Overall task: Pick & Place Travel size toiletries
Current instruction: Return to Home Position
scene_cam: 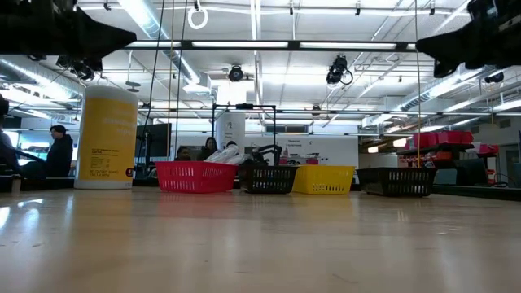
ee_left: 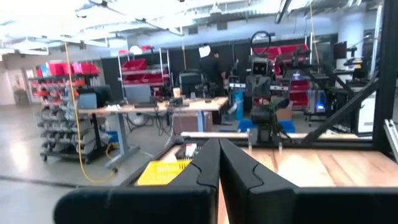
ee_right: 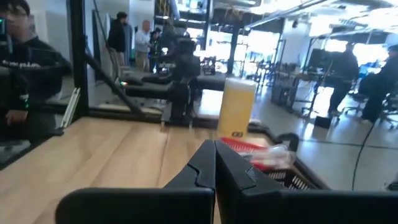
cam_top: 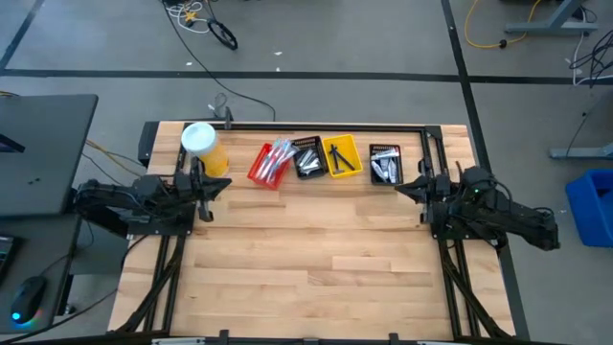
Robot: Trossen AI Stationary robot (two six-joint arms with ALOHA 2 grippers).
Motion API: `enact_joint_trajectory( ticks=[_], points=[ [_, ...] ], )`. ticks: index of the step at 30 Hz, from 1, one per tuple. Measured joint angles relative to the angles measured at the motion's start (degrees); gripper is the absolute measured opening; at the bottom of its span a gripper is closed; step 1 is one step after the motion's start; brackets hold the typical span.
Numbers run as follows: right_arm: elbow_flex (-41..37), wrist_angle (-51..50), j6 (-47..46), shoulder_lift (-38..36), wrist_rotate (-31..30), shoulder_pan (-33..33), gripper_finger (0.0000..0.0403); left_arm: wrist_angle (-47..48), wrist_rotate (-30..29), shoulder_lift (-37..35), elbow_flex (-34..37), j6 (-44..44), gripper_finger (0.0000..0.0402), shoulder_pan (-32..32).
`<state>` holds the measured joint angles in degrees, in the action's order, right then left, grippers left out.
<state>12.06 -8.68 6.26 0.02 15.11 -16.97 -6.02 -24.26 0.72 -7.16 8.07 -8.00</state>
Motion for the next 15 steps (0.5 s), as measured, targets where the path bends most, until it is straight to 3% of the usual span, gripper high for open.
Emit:
enact_joint_trajectory(
  ticks=[8,15],
  points=[
    [-7.55,8.75,-2.92,0.01,0.13,0.0,0.0001,-6.86,2.74,-0.57,6.49,-1.52,0.0017,0.01],
    [-11.51,13.8,-5.69,0.16,-0.4,-0.02,0.0001,-7.7,2.43,-0.45,6.62,-3.17,0.0012,-0.01]
  ],
)
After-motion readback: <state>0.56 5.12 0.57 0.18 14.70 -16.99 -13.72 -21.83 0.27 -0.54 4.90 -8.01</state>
